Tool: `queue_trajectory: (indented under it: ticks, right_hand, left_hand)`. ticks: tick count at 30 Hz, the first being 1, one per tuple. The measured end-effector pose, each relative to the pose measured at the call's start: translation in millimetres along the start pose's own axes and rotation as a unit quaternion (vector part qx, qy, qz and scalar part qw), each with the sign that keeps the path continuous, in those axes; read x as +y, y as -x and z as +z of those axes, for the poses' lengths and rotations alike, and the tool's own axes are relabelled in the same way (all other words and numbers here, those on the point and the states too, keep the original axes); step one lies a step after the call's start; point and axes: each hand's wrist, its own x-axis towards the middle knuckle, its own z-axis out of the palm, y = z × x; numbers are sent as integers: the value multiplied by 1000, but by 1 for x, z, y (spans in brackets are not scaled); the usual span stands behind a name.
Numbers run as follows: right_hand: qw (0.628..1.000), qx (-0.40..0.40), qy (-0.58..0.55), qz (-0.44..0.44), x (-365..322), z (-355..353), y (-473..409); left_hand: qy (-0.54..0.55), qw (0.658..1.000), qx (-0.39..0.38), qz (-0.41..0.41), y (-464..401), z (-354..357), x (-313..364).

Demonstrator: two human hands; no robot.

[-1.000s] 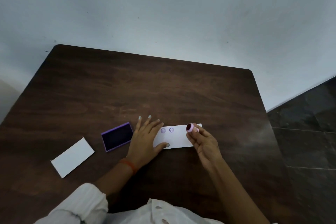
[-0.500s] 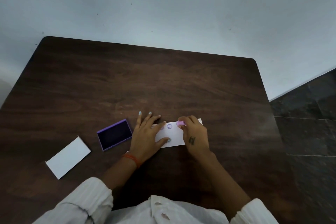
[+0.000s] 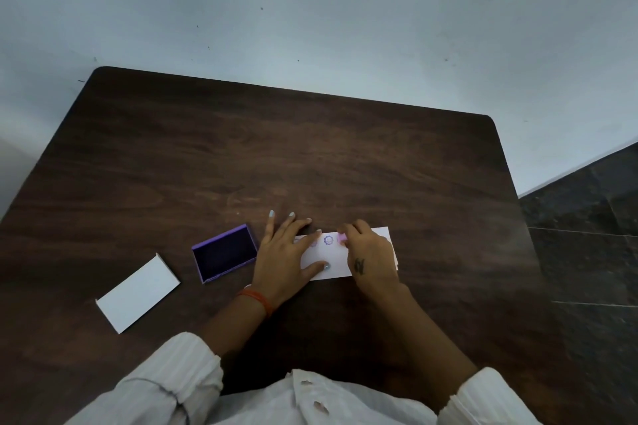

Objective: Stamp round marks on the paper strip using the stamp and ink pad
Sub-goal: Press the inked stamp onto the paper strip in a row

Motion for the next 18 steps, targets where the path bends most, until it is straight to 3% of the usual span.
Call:
queue_trajectory:
  ticks: [18]
  right_hand:
    - [999,20,12,-47,1,5,-5]
  left_hand:
    - [7,1000,-6,-3,1,4,-3]
